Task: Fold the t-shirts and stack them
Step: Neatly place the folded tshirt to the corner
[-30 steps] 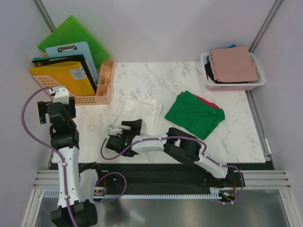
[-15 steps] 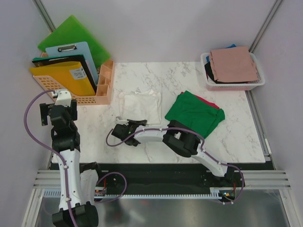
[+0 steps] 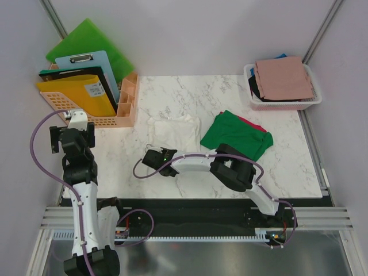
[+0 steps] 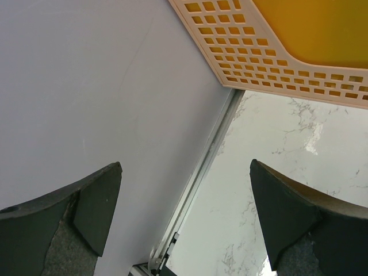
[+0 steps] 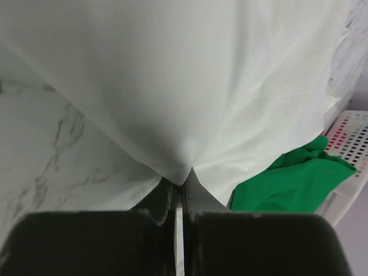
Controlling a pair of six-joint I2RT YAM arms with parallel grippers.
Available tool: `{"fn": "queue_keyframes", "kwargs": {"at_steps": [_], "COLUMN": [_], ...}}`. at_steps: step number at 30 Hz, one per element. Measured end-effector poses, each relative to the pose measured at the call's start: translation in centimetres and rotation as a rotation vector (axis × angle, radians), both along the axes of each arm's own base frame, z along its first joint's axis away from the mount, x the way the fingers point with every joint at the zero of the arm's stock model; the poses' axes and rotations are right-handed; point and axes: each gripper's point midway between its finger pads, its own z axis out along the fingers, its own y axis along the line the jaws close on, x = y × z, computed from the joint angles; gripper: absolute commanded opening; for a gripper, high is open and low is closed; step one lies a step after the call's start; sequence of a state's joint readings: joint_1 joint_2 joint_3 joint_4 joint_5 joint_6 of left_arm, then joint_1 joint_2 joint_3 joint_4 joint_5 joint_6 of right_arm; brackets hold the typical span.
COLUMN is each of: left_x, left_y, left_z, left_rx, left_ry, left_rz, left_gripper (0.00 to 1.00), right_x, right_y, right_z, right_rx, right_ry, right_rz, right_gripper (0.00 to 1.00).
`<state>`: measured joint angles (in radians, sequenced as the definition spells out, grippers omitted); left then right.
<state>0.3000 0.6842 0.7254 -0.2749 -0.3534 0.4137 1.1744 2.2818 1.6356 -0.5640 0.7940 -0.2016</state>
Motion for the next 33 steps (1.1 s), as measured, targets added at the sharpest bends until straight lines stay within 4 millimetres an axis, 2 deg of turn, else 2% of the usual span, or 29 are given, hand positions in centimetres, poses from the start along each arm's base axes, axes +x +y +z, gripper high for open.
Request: {"fn": "queue_keyframes", "kwargs": {"at_steps": [6,12,15,22,28,33], "left_x": [0.1,0.1,0.1,0.1,0.2,0.2], "left_y": [-0.3,-0.4,-0.4,-0.5,-0.8,-0.9], "left_z": [-1.0,-1.5,-1.5,-1.6,-2.5,-3.2], "left_rx": [-0.014,-0.022,-0.022,-0.025,-0.036,-0.047], "left_ry": [0.026,0.045,0.047,0.048,0.067,0.080], "left_rz": [-0.019,-0.023,-0.024,-0.032,-0.046,-0.053], "left_gripper": [1.00,1.00,1.00,1.00,1.00,1.00], "right_x": [-2.5,-2.3,-1.0,2.9,5.7,9.2], "right_y": [-1.2,-0.6,0.5,3.7,3.3,3.1], "right_z": [0.2,0.9,2.8,9.7,12.5,14.6], "right_rx": [0.045,0.074,0.103,0.221,0.236,0.268], "right_ry": [0.130,0.175,0.158,0.050,0.004,-0.031], "right_rz": [0.031,0.054,0.073,0.103,0.087,0.043], "right_gripper": [0.00,0.00,0.00,0.00,0.00,0.00]}}
